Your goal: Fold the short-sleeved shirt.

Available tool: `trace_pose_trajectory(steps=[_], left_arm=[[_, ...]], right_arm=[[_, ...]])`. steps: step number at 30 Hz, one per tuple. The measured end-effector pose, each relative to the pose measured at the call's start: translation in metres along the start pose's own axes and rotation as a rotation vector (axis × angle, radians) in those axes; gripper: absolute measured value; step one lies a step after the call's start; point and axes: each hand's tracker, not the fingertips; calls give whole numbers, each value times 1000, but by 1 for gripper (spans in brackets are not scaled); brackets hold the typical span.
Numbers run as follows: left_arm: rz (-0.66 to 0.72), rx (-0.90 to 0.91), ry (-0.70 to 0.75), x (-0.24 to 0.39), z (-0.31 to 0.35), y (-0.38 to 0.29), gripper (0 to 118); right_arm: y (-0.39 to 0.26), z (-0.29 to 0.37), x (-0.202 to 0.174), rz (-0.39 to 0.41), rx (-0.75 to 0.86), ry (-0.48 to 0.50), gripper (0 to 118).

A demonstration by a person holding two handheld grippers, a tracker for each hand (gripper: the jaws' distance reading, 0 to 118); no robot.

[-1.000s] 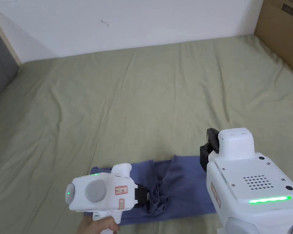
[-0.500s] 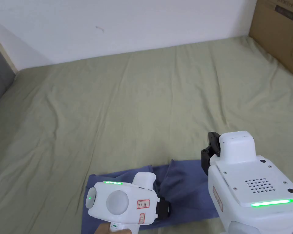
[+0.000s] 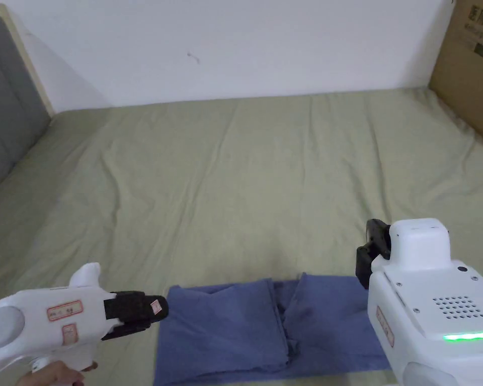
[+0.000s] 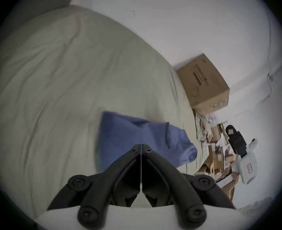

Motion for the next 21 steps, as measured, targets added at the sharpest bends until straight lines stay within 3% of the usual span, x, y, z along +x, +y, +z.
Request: trace_pose_trajectory(steps=[5, 8, 9, 10, 18, 19, 20, 21], left_arm=[[151, -39, -7, -54, -11, -19, 4], [263, -12, -69, -79, -24, -26, 57], [292, -11, -108, -70, -24, -33, 70], [320, -4, -173, -73, -29, -35, 71], [336, -66, -303, -85, -73, -29, 66], [342, -80, -312, -86, -76, -26, 52], [349, -91, -311, -86, -77, -24, 26], [347, -107, -281, -88, -79, -22, 9]], right_arm=[[-5, -7, -18, 6, -21, 17, 1], [-8, -11, -28, 29, -35, 25, 1], [-8, -13, -31, 37, -43, 27, 1], [-9, -16, -33, 44, -50, 30, 1], [-12, -29, -50, 93, -74, 43, 1], [-12, -29, -50, 94, -77, 47, 1], [-12, -29, -51, 94, -82, 52, 1], [-12, -30, -51, 96, -85, 53, 1]])
